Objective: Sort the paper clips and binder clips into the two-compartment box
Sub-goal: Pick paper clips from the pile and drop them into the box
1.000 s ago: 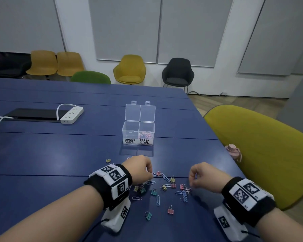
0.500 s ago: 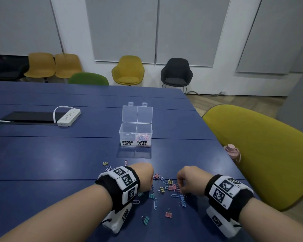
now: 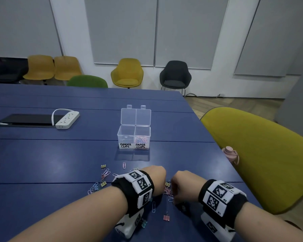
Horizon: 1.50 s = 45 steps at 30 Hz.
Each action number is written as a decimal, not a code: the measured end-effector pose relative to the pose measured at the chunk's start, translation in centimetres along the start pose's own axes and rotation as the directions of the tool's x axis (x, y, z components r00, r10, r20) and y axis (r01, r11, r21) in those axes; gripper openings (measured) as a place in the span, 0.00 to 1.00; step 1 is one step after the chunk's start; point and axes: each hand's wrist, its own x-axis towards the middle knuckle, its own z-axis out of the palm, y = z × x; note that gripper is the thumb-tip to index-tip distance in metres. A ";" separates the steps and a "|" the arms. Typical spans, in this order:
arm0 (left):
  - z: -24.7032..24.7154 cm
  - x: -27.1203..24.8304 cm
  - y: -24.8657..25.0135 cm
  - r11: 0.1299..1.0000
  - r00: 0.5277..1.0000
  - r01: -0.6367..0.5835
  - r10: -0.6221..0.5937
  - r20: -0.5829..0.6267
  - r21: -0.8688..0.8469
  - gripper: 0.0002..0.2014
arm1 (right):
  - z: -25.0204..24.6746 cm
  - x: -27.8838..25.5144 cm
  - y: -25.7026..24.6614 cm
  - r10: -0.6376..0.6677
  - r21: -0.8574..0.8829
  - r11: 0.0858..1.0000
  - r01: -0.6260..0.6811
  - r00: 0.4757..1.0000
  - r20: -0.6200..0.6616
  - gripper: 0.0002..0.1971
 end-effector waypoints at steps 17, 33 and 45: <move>-0.2 -0.4 -0.2 0.997 0.996 -0.070 0.068 -0.049 -0.036 0.07 | 0.0 -0.2 0.5 -0.023 0.108 0.994 0.021 1.000 0.018 0.13; -1.8 -2.6 -4.3 0.720 0.999 0.006 0.029 0.039 -0.694 0.10 | 0.0 -2.6 2.7 0.038 0.933 -0.350 -0.089 0.993 0.109 0.08; -1.0 -6.0 -11.1 -0.613 0.989 0.080 -0.047 0.137 -0.786 0.05 | -0.6 -0.1 -0.5 0.024 0.882 -0.469 -0.043 0.998 0.061 0.02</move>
